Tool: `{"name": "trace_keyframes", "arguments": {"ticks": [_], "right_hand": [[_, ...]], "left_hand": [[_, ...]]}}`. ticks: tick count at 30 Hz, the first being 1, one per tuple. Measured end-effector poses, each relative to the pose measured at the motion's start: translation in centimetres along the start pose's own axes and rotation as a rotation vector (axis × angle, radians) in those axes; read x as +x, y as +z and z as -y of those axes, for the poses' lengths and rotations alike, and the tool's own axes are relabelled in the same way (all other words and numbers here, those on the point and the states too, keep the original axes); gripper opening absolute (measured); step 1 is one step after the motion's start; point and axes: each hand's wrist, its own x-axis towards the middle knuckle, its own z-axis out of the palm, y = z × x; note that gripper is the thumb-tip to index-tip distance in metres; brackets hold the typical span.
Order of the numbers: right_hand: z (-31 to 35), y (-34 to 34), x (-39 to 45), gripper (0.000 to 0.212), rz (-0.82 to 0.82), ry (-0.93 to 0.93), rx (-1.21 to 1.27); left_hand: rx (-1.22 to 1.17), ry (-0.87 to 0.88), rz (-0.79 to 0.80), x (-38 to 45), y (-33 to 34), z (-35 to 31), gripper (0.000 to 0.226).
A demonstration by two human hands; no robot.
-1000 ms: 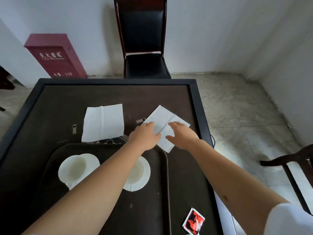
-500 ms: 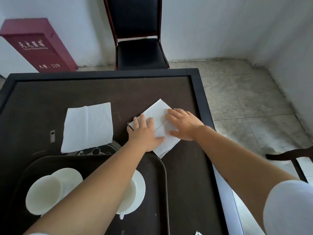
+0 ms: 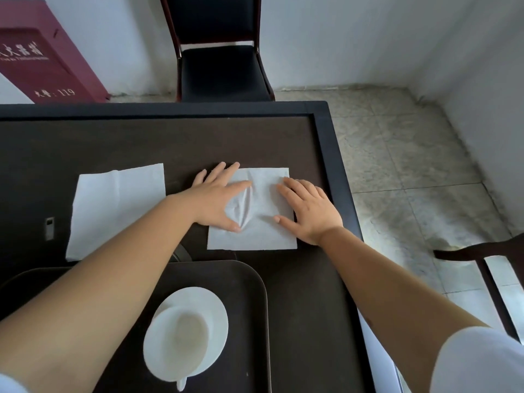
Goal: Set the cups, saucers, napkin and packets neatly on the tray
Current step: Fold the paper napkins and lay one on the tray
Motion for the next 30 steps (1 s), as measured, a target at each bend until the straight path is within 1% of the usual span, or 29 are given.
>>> {"name": "trace_keyframes", "arguments": {"ticks": [4, 6, 8, 10, 13, 16, 18, 21, 22, 24, 26, 28, 30], "right_hand": [[-0.1, 0.1, 0.2, 0.072, -0.052, -0.007, 0.021], [-0.2, 0.1, 0.2, 0.07, -0.08, -0.012, 0.031], [-0.1, 0.1, 0.2, 0.07, -0.089, -0.006, 0.027], [-0.1, 0.1, 0.2, 0.07, -0.085, -0.003, 0.006], [-0.2, 0.3, 0.1, 0.069, -0.088, -0.014, -0.009], [-0.1, 0.2, 0.0, 0.073, -0.104, 0.0, 0.029], [0.0, 0.4, -0.1, 0.079, -0.114, 0.046, 0.077], [0.0, 0.2, 0.1, 0.085, -0.127, 0.126, 0.177], [0.0, 0.2, 0.1, 0.082, -0.138, 0.142, 0.207], [0.1, 0.0, 0.1, 0.07, -0.175, 0.146, 0.277], [0.1, 0.0, 0.2, 0.059, -0.221, 0.188, 0.368], [0.2, -0.1, 0.2, 0.053, -0.256, 0.225, 0.387], [0.1, -0.1, 0.4, 0.046, -0.267, 0.212, 0.367]], "left_hand": [[-0.046, -0.026, 0.088, 0.5, -0.9, 0.7, 0.115], [-0.133, -0.075, 0.026, 0.6, -0.8, 0.2, 0.108], [-0.153, -0.138, -0.105, 1.2, -0.9, -0.6, 0.094], [-0.1, -0.21, -0.217, 1.8, -1.1, -1.3, 0.077], [-0.106, -0.248, -0.26, 2.3, -1.2, -1.9, 0.047], [-0.252, -0.236, -0.294, 2.1, -1.3, -2.1, 0.004], [-0.374, -0.218, -0.33, 1.9, -1.4, -2.0, 0.01], [-0.542, -0.144, -0.343, 0.9, -1.8, -1.9, 0.009], [-0.566, -0.12, -0.332, 0.4, -1.8, -1.8, 0.007], [-0.608, -0.084, -0.292, -0.9, -2.0, -1.9, 0.005], [-0.631, -0.055, -0.263, -2.4, -2.0, -1.8, 0.01], [-0.62, -0.029, -0.213, -4.1, -1.8, -1.8, 0.018], [-0.555, 0.025, -0.12, -5.6, -1.4, -1.9, 0.019]]}}
